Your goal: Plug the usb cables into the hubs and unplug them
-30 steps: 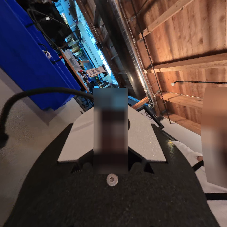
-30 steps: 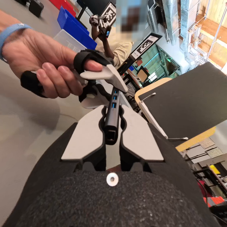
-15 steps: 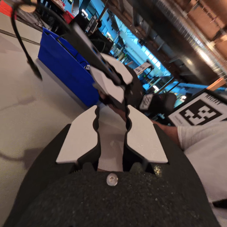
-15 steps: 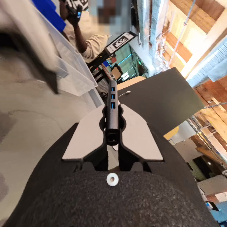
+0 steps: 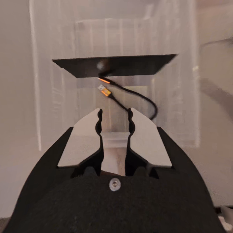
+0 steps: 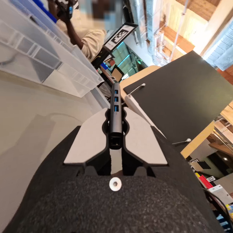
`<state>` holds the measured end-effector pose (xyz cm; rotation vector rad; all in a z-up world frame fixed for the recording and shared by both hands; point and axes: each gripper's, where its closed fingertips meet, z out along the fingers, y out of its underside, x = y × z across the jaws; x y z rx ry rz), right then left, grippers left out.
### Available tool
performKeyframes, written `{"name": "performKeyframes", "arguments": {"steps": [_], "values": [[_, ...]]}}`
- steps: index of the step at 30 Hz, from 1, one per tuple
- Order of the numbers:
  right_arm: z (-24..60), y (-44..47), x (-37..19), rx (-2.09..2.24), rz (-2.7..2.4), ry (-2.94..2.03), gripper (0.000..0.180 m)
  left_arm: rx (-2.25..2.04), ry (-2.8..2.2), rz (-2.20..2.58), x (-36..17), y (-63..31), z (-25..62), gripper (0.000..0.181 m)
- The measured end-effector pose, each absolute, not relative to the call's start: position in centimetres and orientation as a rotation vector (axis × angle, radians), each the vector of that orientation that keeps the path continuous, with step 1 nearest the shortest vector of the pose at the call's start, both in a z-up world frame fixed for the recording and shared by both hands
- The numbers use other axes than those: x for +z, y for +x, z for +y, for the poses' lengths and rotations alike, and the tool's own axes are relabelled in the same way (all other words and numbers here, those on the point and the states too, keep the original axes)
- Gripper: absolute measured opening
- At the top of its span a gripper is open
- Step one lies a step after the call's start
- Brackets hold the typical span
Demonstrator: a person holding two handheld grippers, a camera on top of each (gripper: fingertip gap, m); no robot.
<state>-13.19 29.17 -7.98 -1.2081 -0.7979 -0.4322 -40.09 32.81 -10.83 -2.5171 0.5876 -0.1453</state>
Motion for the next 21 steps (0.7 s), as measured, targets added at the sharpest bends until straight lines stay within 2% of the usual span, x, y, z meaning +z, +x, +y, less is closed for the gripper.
{"name": "performKeyframes", "arguments": {"steps": [4,6,13,19,21], "values": [[28.5,-13.0,-7.8,-0.399,-0.784,-1.213,0.017,-0.059,-2.742,0.588,-15.3,-39.0,34.8,0.055],[28.7,-12.8,-7.8,-0.365,-0.766,-1.235,0.017,0.036,-2.814,0.488,-16.9,-39.9,35.6,0.047],[28.7,-13.2,-7.7,-0.317,-0.769,-1.235,0.017,-0.030,-2.898,0.304,-19.2,-39.4,35.3,0.046],[28.6,-13.4,-7.9,-0.311,-0.788,-1.231,0.017,0.008,-2.803,0.352,-19.2,-37.2,35.2,0.004],[28.6,-13.3,-7.9,-0.315,-0.784,-1.231,0.017,0.030,-2.765,0.391,-19.2,-36.9,35.2,0.003]]}}
